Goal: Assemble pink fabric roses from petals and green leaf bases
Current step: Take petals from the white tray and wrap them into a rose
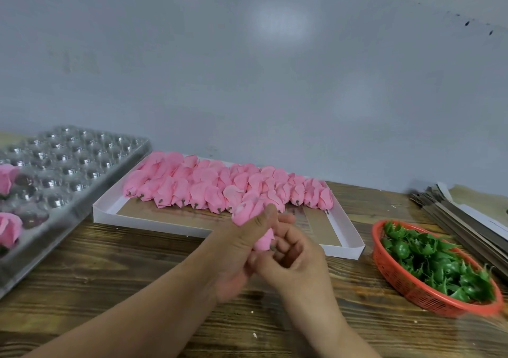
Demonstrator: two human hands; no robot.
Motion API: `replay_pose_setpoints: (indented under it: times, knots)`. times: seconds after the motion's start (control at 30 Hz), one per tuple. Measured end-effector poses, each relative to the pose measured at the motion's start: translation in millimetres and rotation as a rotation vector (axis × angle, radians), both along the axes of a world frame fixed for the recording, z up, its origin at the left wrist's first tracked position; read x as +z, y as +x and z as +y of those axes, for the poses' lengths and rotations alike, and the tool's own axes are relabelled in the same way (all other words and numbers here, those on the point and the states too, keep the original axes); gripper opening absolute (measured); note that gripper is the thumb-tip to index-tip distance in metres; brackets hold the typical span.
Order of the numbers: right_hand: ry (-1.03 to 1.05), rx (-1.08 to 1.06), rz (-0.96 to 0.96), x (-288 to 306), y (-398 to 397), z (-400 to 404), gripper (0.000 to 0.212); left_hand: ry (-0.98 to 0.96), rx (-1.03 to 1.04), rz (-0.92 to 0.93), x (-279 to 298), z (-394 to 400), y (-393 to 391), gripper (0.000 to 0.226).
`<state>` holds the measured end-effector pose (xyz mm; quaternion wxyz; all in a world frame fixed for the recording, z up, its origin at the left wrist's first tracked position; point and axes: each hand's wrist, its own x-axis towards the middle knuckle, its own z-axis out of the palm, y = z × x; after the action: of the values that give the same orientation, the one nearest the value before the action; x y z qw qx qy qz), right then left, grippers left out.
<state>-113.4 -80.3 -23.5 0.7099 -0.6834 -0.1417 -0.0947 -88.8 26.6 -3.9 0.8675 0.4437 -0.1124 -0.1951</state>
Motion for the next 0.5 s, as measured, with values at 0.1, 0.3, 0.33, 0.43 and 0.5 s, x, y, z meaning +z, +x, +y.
replay_pose_setpoints:
  times: [0.1,0.3,0.33,0.43,0.5]
  knots:
    - [-0.354,-0.323,-0.207,-5,0,0,0.032,-0.113,0.005,0.081,-1,-5,-3,0.033]
    - [-0.428,-0.392,-0.318,-2,-2,-2,0.026,-0.051,0.002,0.045,0,-8,-7,0.022]
    - [-0.38,-0.355,-0.285,-1,-2,-2,0.032,-0.038,-0.004,0.037,-1,-7,-6,0.024]
    - [-0.242,-0.206,-0.175,3,-1,-5,0.043,0.051,-0.039,-0.017,-2,-4,-5,0.032]
    - [-0.159,-0.072,-0.085,6,1,-8,0.043,0.101,-0.064,-0.069,-1,-1,-5,0.044]
